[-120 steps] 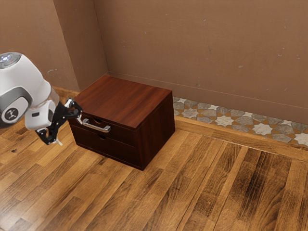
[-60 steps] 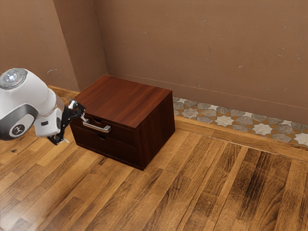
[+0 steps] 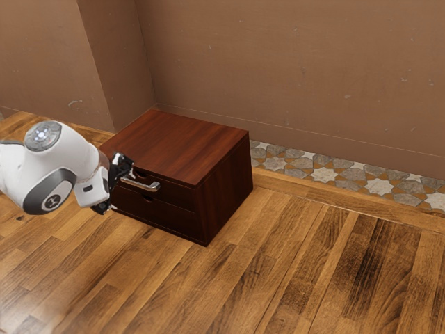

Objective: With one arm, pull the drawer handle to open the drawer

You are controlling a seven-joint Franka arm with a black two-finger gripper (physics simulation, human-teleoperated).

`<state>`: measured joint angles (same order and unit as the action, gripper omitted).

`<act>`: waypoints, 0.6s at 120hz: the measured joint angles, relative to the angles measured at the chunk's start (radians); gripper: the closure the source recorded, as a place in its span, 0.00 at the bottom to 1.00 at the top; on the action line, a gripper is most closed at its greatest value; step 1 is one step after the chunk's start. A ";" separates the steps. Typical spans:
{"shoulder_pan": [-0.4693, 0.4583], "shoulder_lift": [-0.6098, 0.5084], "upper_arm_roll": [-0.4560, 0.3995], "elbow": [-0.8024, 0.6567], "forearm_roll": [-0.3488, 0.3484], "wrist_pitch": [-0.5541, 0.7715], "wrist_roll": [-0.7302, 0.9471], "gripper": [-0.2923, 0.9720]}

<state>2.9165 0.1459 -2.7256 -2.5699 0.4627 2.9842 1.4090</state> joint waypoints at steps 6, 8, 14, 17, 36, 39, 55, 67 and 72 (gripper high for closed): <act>0.003 -0.019 -0.001 0.001 -0.002 0.020 -0.007 0.24; 0.003 -0.024 -0.001 0.001 -0.002 0.026 -0.009 0.24; 0.004 -0.038 -0.002 0.002 -0.003 0.045 -0.015 0.24; 0.005 -0.043 -0.002 0.005 -0.003 0.053 -0.018 0.24; 0.007 -0.076 -0.002 0.013 -0.004 0.091 -0.035 0.21; 0.007 -0.080 -0.002 0.012 -0.005 0.095 -0.037 0.21; 0.005 -0.081 -0.002 0.003 -0.002 0.109 -0.047 0.23; 0.005 -0.076 0.001 -0.004 0.004 0.114 -0.054 0.23; 0.006 -0.075 0.002 -0.006 0.005 0.115 -0.056 0.23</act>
<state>2.9227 0.0709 -2.7236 -2.5763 0.4682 3.0995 1.3527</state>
